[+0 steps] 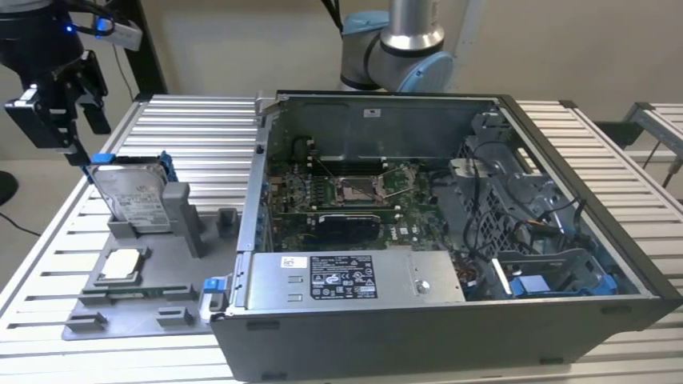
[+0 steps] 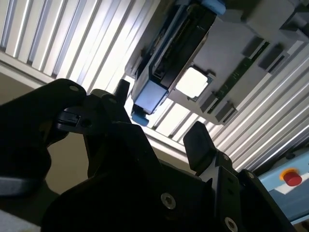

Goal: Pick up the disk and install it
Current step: 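Pick up the disk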

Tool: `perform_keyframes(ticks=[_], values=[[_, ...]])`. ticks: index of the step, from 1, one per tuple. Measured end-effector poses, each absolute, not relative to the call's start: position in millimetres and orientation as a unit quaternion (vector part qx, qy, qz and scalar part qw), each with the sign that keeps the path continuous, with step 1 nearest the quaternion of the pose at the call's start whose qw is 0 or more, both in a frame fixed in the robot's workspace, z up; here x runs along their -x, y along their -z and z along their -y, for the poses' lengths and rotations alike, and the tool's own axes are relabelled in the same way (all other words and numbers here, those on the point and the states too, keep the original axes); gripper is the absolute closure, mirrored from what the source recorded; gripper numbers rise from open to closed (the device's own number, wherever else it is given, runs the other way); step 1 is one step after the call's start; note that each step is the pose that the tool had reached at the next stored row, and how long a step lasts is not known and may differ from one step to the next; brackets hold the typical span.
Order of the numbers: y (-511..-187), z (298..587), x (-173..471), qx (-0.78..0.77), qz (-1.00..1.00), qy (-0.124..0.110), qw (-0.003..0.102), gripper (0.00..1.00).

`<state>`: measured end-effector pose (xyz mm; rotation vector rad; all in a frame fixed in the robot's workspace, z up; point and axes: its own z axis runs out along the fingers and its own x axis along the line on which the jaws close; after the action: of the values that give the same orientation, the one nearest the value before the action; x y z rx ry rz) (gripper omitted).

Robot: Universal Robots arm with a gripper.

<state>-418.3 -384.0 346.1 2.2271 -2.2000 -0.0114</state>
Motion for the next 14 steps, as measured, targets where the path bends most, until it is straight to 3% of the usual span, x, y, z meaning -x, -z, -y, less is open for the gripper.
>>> perform_keyframes(ticks=[14], values=[[-341.6, 384.0, 418.3, -0.711, 0.703, 0.004, 0.006, 0.00]])
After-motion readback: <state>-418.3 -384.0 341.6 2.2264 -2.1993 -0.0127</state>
